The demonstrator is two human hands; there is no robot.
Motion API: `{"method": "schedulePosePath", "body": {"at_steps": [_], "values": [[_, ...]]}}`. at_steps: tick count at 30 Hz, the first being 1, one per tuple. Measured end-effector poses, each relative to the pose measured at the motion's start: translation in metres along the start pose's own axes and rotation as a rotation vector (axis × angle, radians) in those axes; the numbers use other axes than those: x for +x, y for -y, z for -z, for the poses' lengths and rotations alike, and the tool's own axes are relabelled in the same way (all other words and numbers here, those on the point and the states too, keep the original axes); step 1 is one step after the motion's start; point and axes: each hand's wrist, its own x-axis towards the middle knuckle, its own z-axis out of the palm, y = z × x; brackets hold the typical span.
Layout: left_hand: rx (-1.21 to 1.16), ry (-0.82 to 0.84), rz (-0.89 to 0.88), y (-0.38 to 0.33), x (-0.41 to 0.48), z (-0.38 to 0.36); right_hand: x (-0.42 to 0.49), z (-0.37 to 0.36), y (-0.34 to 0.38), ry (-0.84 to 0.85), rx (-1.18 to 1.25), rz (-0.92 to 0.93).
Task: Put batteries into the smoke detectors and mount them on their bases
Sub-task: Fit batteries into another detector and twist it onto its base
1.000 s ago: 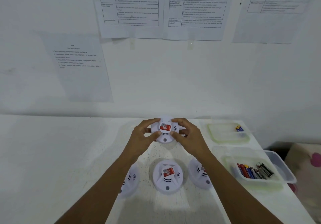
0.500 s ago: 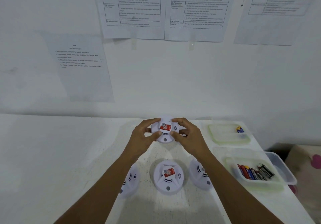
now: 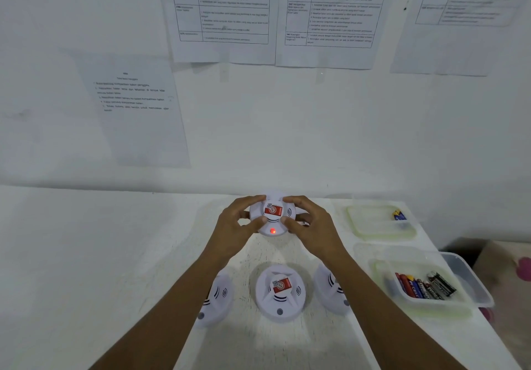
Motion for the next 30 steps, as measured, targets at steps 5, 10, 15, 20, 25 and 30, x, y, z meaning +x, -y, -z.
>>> {"method": "schedulePosePath", "body": {"at_steps": [5,10,15,20,25,30], "values": [[-0.001,0.001,0.006,0.0001,-0.0004,0.0019,0.0008,-0.0024,-0.002,-0.004,-0.009,-0.004],[0.007,0.003,0.009,0.002,0.0,0.0027,0.001,-0.0039,-0.0029,-0.003,-0.011,0.004],[-0.003,0.002,0.003,0.0041,0.0008,0.0035,0.0005,-0.0035,-0.0044,-0.004,-0.038,0.016],[0.017,0.004,-0.004,0.006,0.0015,0.0035,0.0009,-0.0043,-0.006,-0.004,-0.043,0.014],[0.023,0.009,-0.014,0.008,0.0018,0.0053,0.0013,-0.0061,-0.0056,-0.011,-0.047,0.015],[0.042,0.02,-0.035,0.008,0.0017,0.0076,0.001,-0.0082,-0.0067,-0.014,-0.032,0.014]]}}
